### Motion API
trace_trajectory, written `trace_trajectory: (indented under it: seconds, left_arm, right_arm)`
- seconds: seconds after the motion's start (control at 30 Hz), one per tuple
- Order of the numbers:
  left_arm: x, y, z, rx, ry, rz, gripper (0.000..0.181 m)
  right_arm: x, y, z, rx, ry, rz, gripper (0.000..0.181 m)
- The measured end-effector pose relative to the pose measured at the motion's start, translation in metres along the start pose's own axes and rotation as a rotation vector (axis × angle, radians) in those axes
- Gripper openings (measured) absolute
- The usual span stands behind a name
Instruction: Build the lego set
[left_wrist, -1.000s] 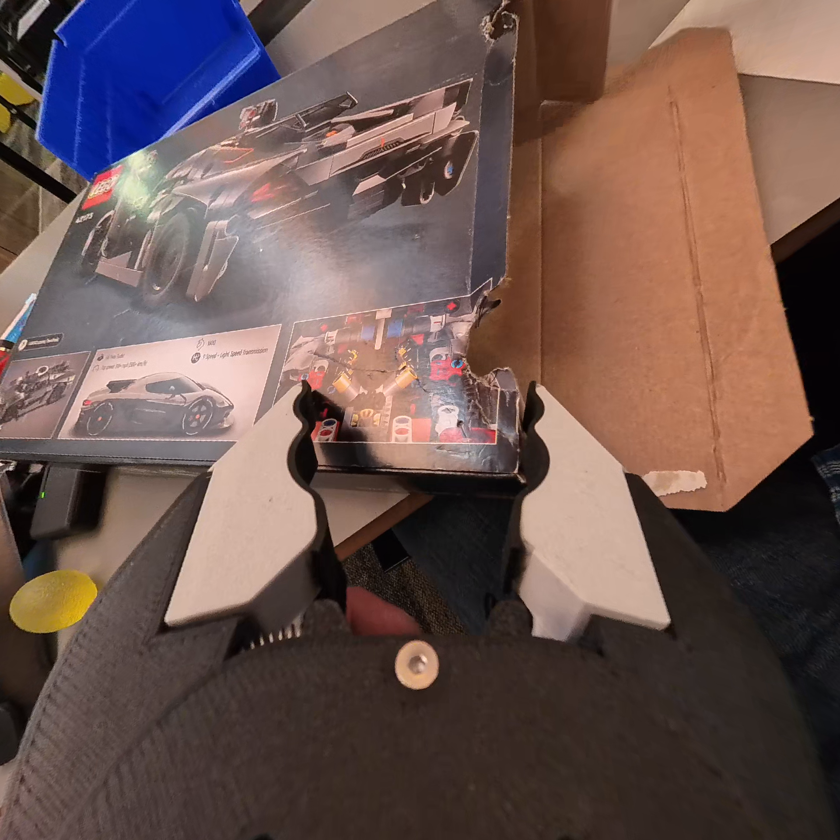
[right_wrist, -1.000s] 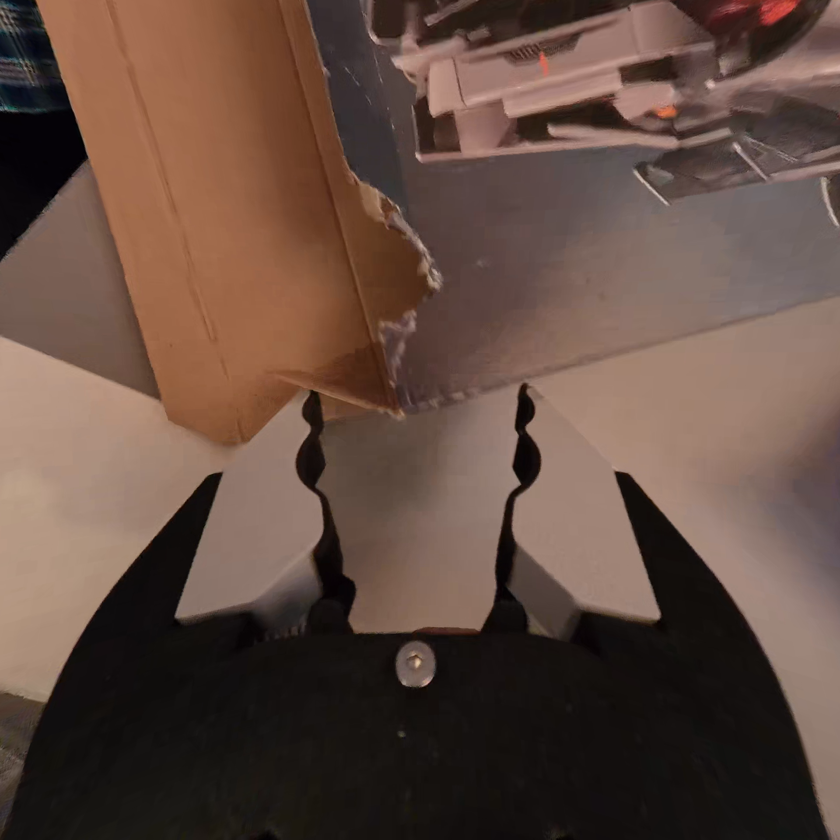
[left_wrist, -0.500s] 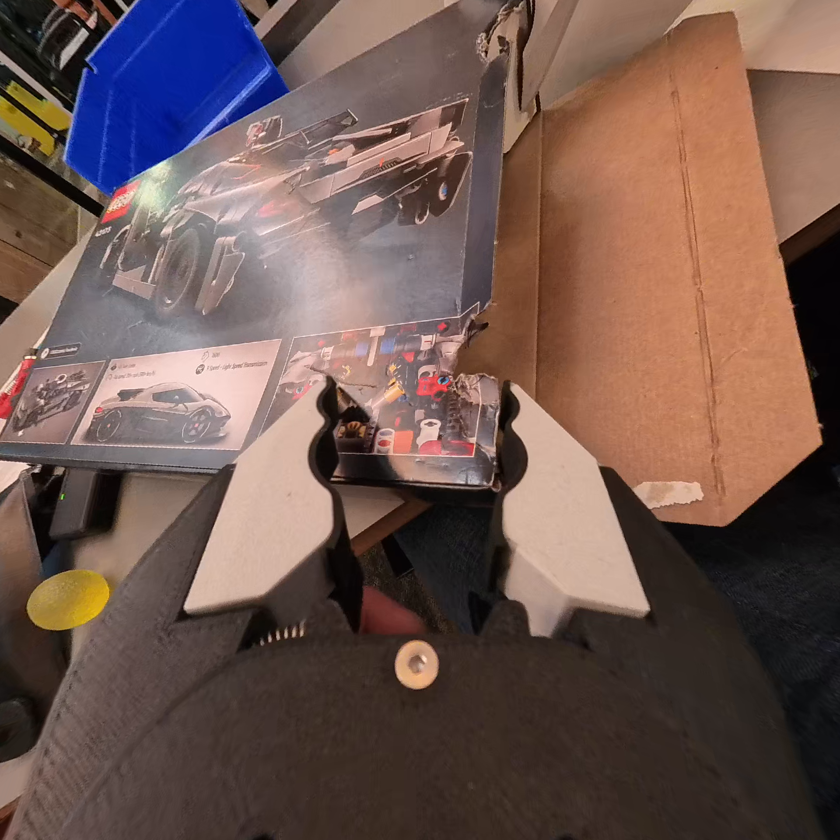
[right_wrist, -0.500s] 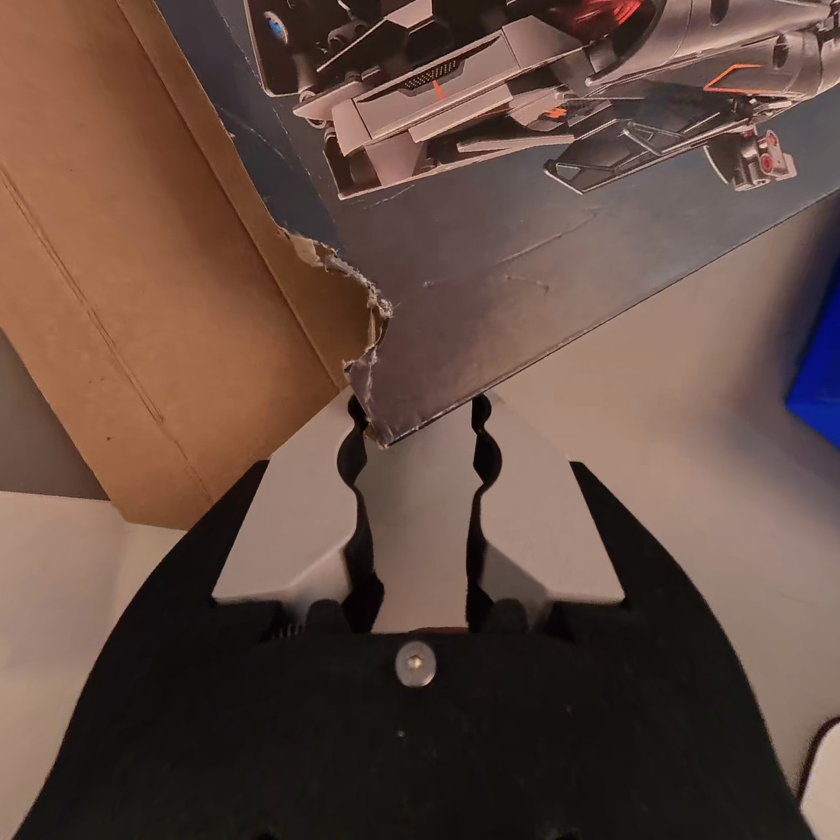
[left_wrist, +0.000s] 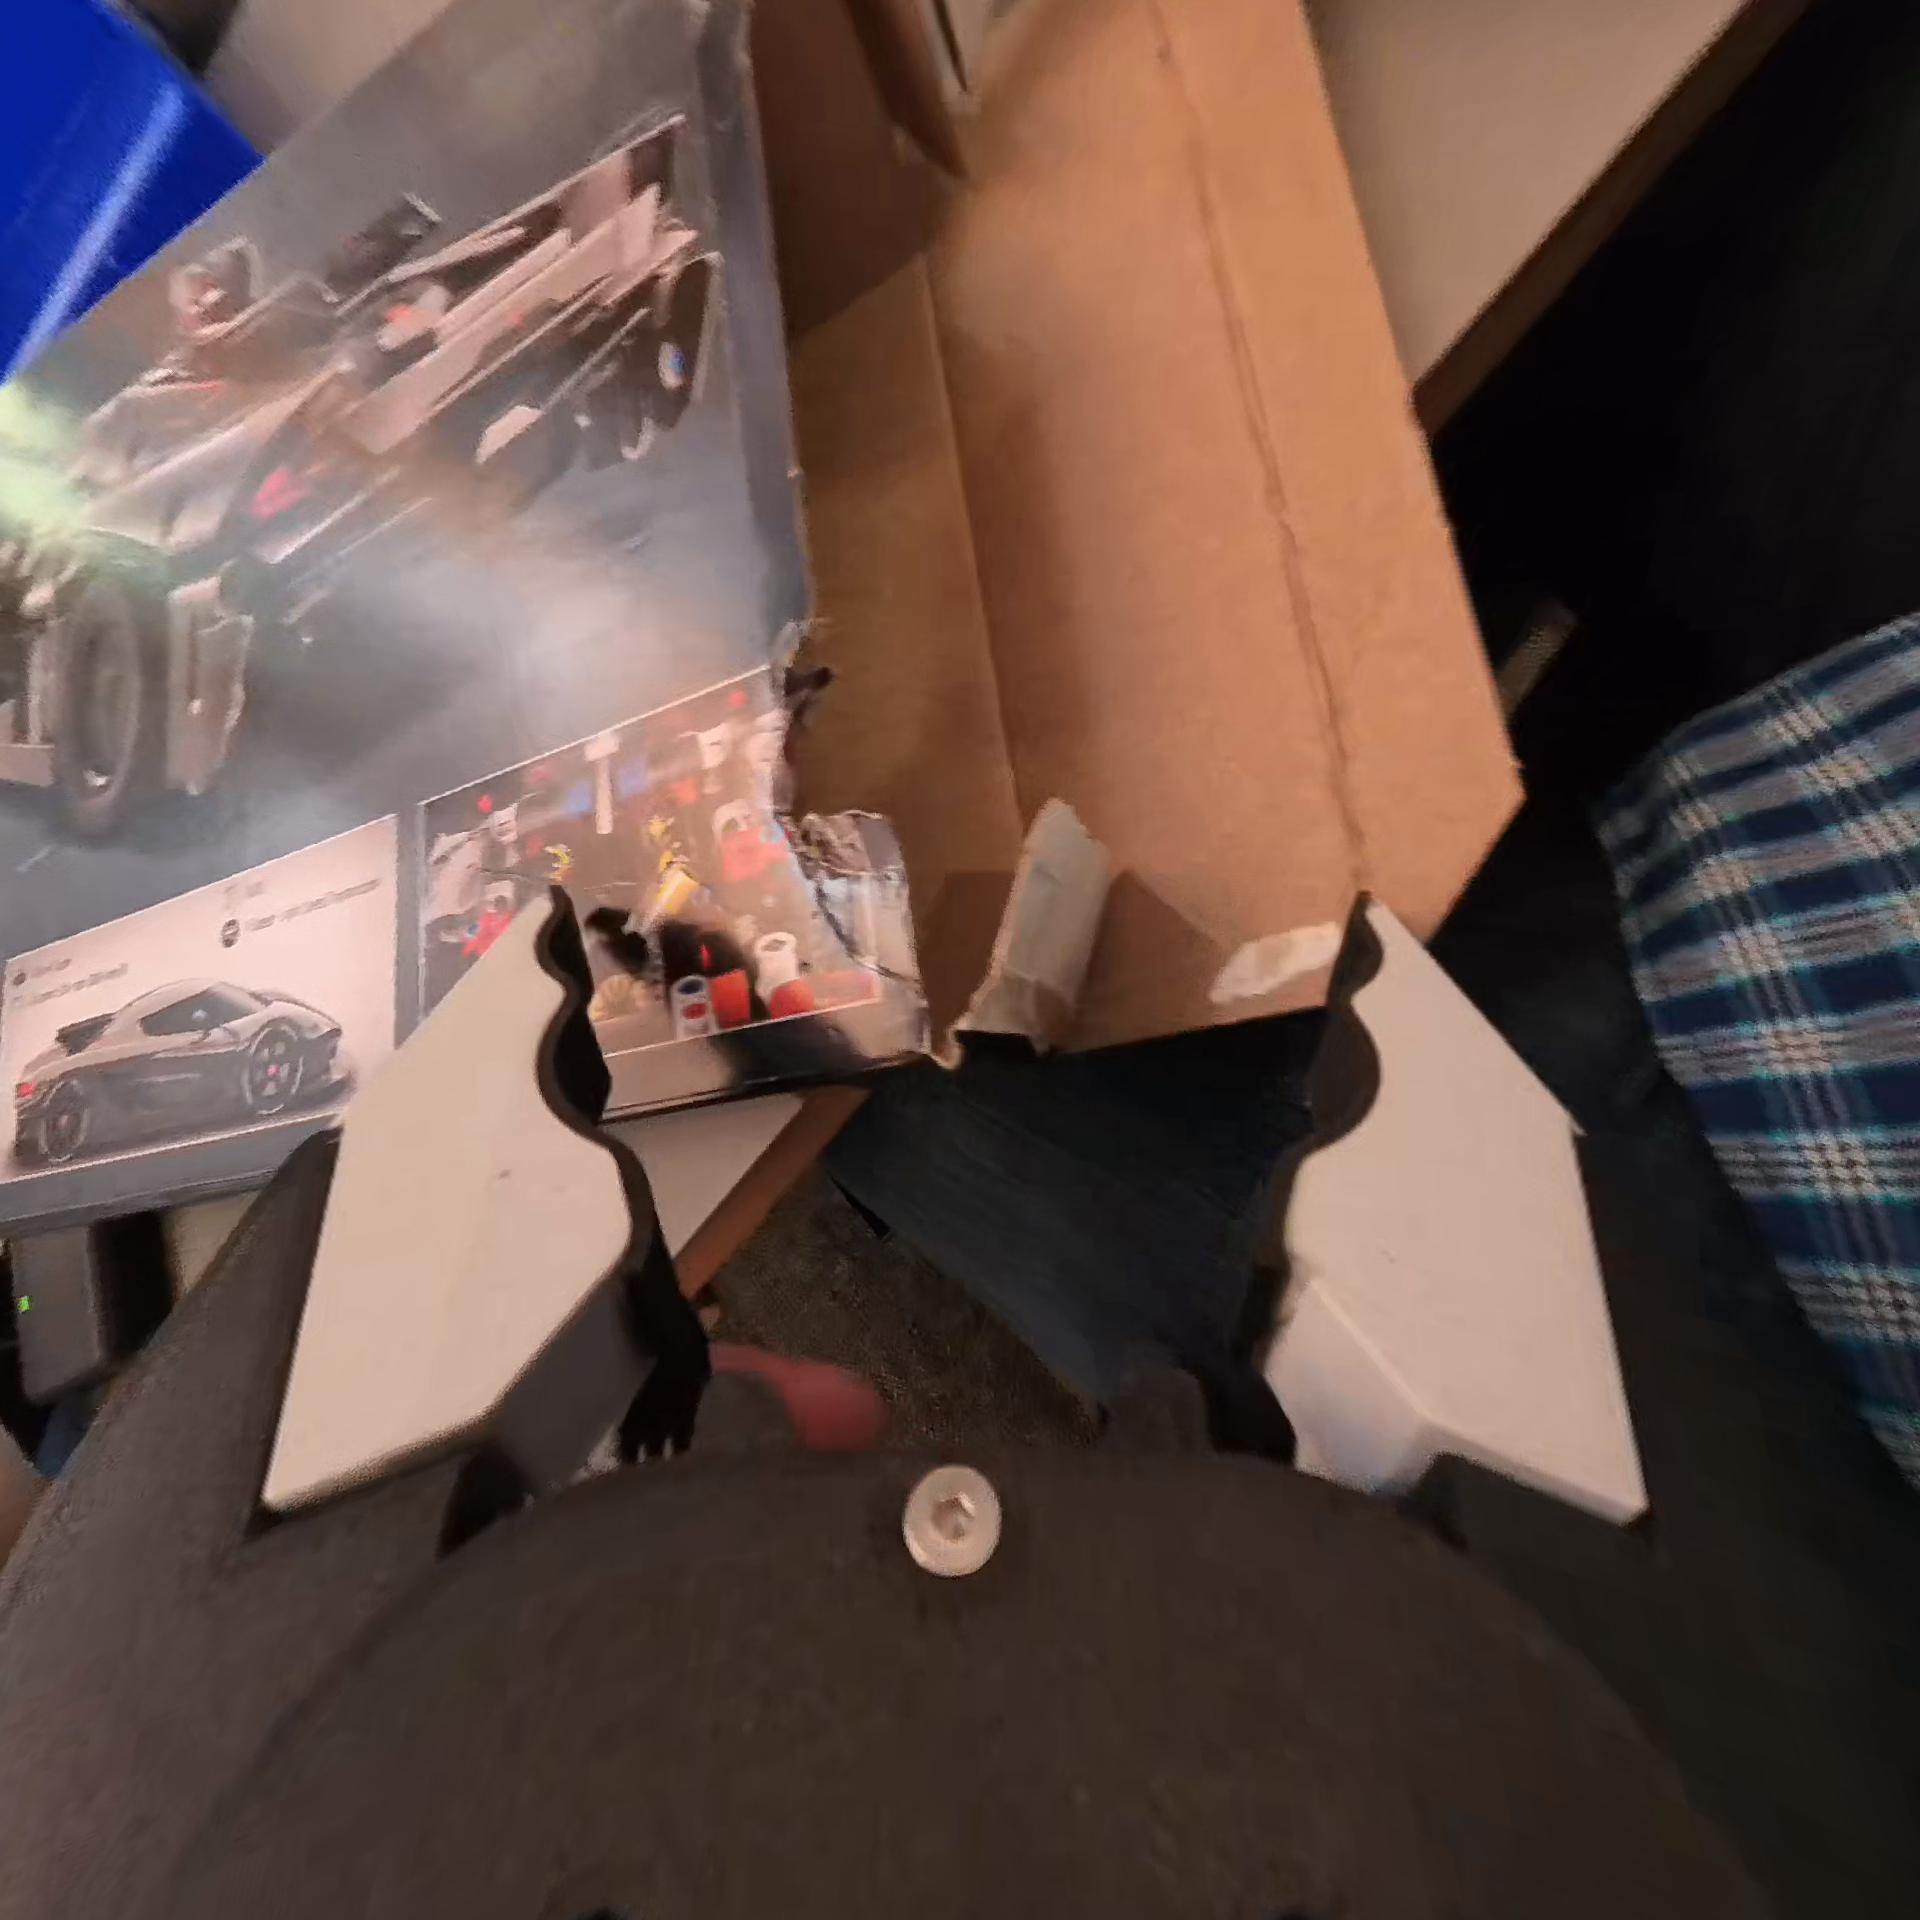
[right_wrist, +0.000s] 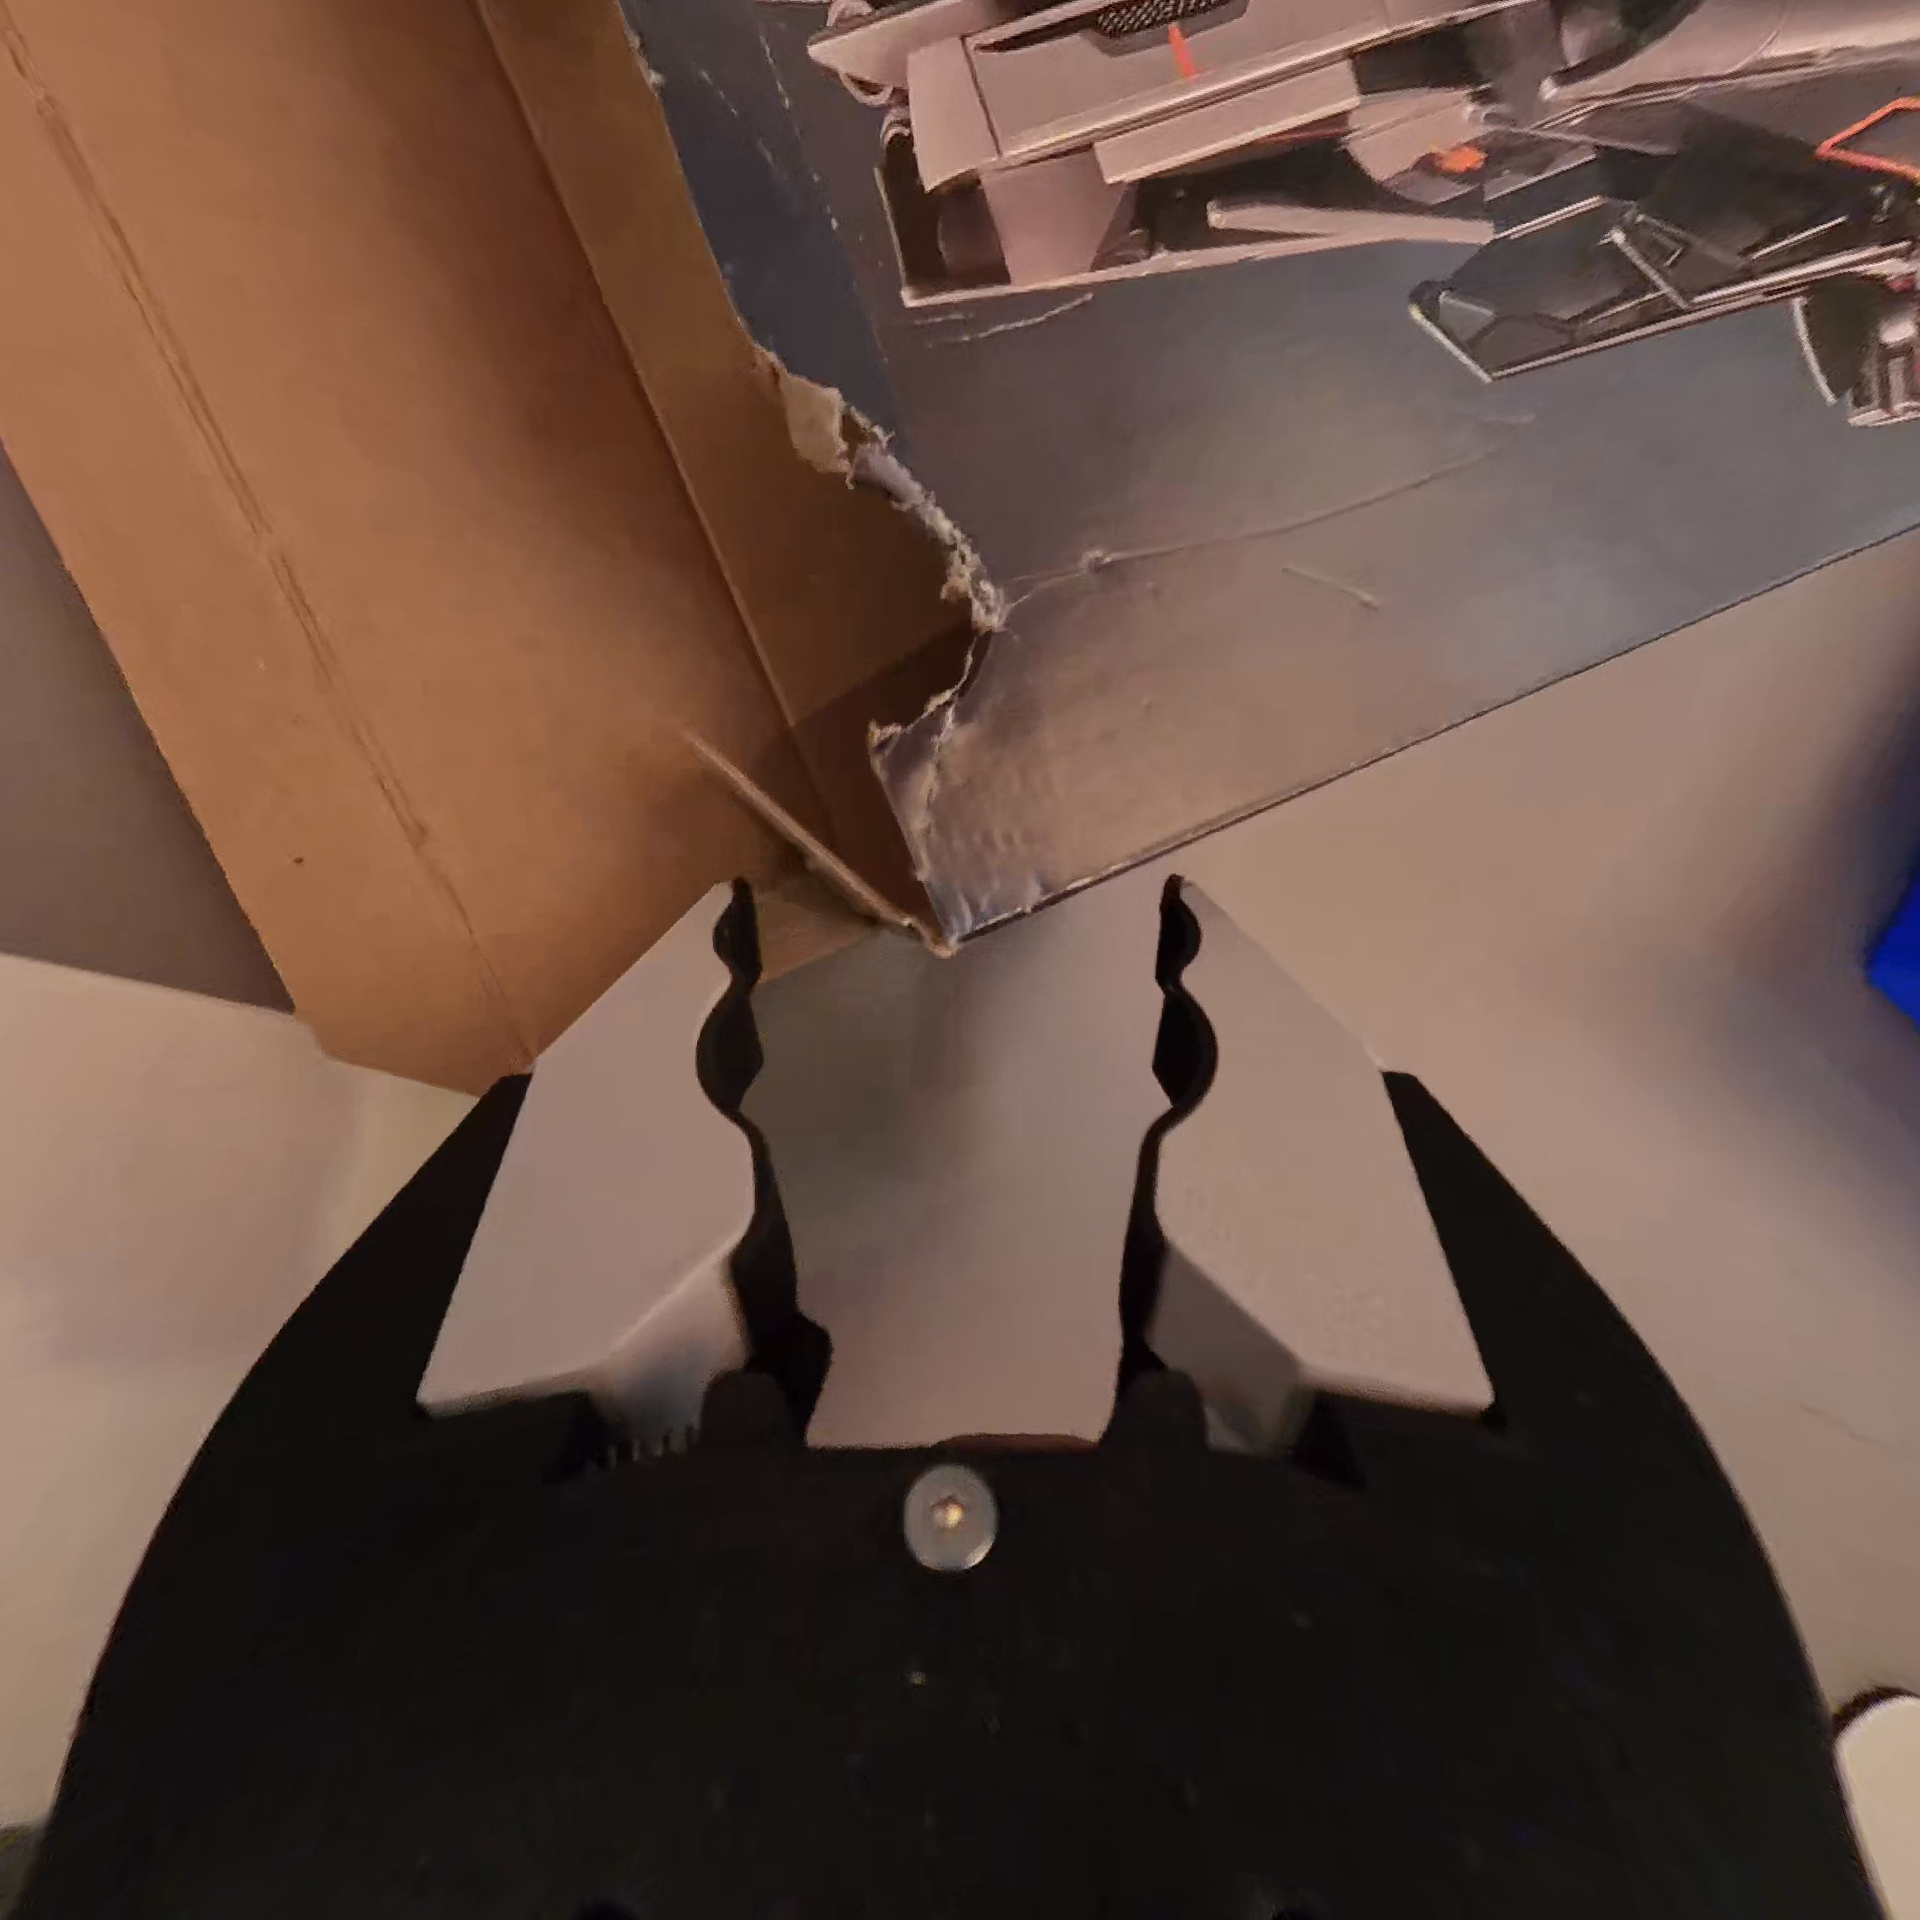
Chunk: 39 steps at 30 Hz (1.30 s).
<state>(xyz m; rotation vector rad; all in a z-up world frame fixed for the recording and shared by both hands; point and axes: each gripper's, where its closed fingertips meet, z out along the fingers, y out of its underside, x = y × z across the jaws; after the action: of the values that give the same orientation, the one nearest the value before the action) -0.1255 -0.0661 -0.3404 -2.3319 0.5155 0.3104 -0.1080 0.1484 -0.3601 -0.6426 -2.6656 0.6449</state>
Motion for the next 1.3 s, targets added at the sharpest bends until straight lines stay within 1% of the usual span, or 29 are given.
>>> trace_trajectory:
  seconds: [0.07,0.1,0.13,0.2,0.23,0.27,0.3,0.4,0.43,0.47,0.5,0.57,0.6,0.63,0.7,0.77,0.8,0.87,0.93,0.97,1.0,1.03,1.07,1.1,1.17,1.2,1.3]
  left_arm:
    - [0.007,0.002,-0.005,-0.021,0.015,0.041,0.143]
    - [0.01,0.007,-0.006,-0.055,0.018,0.062,0.148]
    - [0.012,0.014,-0.004,-0.095,0.011,0.071,0.152]
    - [0.019,0.016,0.001,-0.107,-0.02,0.081,0.159]
    - [0.02,0.015,0.003,-0.106,-0.046,0.081,0.158]
    - [0.018,0.015,0.005,-0.125,-0.08,0.093,0.158]
    - [0.016,0.016,0.008,-0.145,-0.12,0.108,0.158]
    - [0.015,0.008,0.016,-0.086,-0.176,0.062,0.154]
    - [0.015,0.005,0.016,-0.072,-0.176,0.044,0.153]
    - [0.014,0.003,0.015,-0.06,-0.172,0.025,0.15]
    - [0.013,0.001,0.014,-0.049,-0.168,0.008,0.147]
    - [0.013,0.0,0.012,-0.043,-0.158,-0.002,0.144]
    - [0.012,-0.001,0.011,-0.036,-0.149,-0.009,0.142]
    - [0.01,-0.003,0.01,-0.022,-0.141,-0.024,0.139]
    - [0.006,-0.006,0.008,-0.01,-0.128,-0.046,0.13]
    - [0.006,-0.008,0.007,-0.008,-0.113,-0.032,0.125]
    - [0.006,-0.01,0.006,0.001,-0.108,-0.031,0.119]
    - [0.002,-0.012,0.006,0.012,-0.099,-0.052,0.113]
    - [0.0,-0.017,0.004,0.036,-0.075,-0.076,0.099]
    - [-0.005,-0.017,0.003,0.033,-0.082,-0.076,0.088]
    - [-0.011,-0.015,0.002,0.021,-0.106,-0.039,0.075]
    - [-0.013,-0.014,0.003,0.016,-0.111,-0.02,0.071]
    - [-0.014,-0.016,0.004,0.024,-0.104,-0.029,0.072]
    - [-0.014,-0.017,0.006,0.024,-0.102,-0.03,0.073]
    - [-0.016,-0.018,0.007,0.013,-0.11,-0.01,0.069]
    - [-0.018,-0.018,0.007,0.014,-0.113,-0.018,0.066]
    - [-0.021,-0.02,0.008,0.018,-0.138,-0.005,0.058]
  right_arm:
    - [-0.009,0.001,-0.006,0.003,-0.05,-0.012,0.075]
    - [-0.012,0.004,-0.01,-0.009,-0.058,-0.025,0.078]
    - [-0.017,0.01,-0.013,-0.028,-0.074,-0.044,0.082]
    - [-0.027,0.016,-0.02,-0.031,-0.116,-0.054,0.085]
    - [-0.03,0.02,-0.021,-0.053,-0.115,-0.061,0.092]
    - [-0.032,0.023,-0.019,-0.07,-0.105,-0.065,0.11]
    - [-0.038,0.024,-0.017,-0.083,-0.119,-0.069,0.118]
    - [-0.052,0.029,-0.009,-0.116,-0.148,-0.097,0.123]
    - [-0.056,0.027,-0.008,-0.102,-0.156,-0.096,0.121]
    - [-0.056,0.023,-0.007,-0.077,-0.149,-0.095,0.114]
    - [-0.055,0.022,-0.007,-0.066,-0.142,-0.083,0.114]
    - [-0.05,0.02,-0.007,-0.035,-0.132,-0.065,0.096]
    - [-0.052,0.018,-0.008,-0.01,-0.164,-0.058,0.081]
    - [-0.051,0.013,-0.01,0.02,-0.173,-0.037,0.072]
    - [-0.047,0.009,-0.011,0.048,-0.198,0.007,0.07]
    - [-0.041,0.007,-0.012,0.059,-0.195,0.044,0.068]
    - [-0.038,0.007,-0.013,0.056,-0.201,0.058,0.068]
    - [-0.027,0.003,-0.017,0.079,-0.162,0.088,0.066]
    - [-0.019,-0.002,-0.022,0.108,-0.145,0.114,0.062]
    - [-0.014,-0.007,-0.025,0.131,-0.123,0.12,0.061]
    - [-0.01,-0.009,-0.026,0.137,-0.105,0.13,0.058]
    - [-0.006,-0.009,-0.026,0.122,-0.094,0.134,0.052]
    - [-0.001,-0.009,-0.025,0.112,-0.074,0.136,0.046]
    - [0.0,-0.01,-0.024,0.116,-0.086,0.145,0.04]
    - [0.003,-0.011,-0.024,0.132,-0.101,0.172,0.019]
    - [0.008,-0.013,-0.024,0.148,-0.101,0.2,0.015]
    - [0.02,-0.015,-0.024,0.164,-0.098,0.332,0.016]
